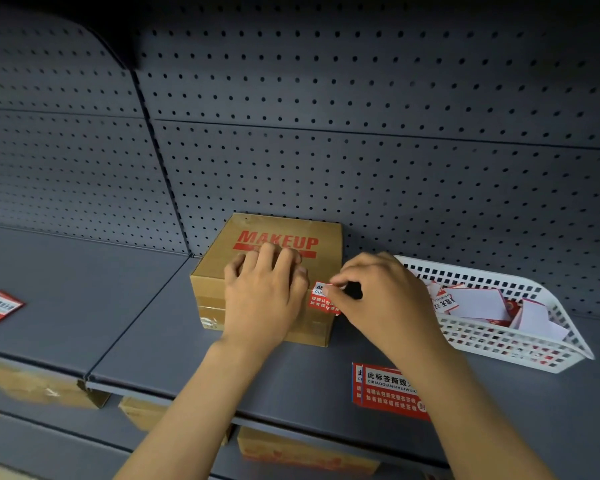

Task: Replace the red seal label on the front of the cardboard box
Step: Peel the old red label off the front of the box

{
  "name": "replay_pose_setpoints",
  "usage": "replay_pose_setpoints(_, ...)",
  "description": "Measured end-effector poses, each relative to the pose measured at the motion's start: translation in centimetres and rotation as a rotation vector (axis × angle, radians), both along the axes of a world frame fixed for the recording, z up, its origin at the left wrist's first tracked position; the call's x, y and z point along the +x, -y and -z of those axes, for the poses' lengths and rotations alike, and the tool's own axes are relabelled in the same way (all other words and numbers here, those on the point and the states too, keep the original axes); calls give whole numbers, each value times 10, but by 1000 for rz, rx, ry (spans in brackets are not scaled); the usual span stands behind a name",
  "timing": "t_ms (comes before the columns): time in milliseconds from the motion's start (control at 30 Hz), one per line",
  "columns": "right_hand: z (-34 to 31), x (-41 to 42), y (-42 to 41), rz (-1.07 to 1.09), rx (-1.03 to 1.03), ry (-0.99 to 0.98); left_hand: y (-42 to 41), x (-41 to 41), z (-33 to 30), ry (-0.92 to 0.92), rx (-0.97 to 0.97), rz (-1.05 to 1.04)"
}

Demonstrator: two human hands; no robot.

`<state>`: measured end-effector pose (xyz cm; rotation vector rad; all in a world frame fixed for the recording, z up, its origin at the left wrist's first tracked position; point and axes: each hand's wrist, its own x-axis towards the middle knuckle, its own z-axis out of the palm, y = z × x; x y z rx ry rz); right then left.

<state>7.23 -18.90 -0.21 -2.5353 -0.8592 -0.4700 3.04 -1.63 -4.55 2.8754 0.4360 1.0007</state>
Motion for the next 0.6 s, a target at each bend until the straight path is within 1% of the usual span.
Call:
replay_pose_setpoints(133,-1,3,-2,-8,85,-184,0,0,0,2,6,1)
replay_pose_setpoints(233,-5,8,-1,-54,95,-321,-1,-1,0,0,6,4)
replay_pose_setpoints(333,-5,10,1,-90,84,-369,-1,0,0,-6,6,4)
replay_pose_setpoints(367,-2,11,3,-98,131,-390,0,0,-1,-10,4,5)
replay_pose_setpoints(467,14,5,8,-38,404,-544,-1,-1,-1,-12,-10,14)
replay_pose_setpoints(533,35,-3,8,12,454,-609,-2,-1,-1,-13,-21,25)
replay_pose_setpoints(600,55,-11,5,-18,481,-694,-2,-1,-1,-15,-17,26)
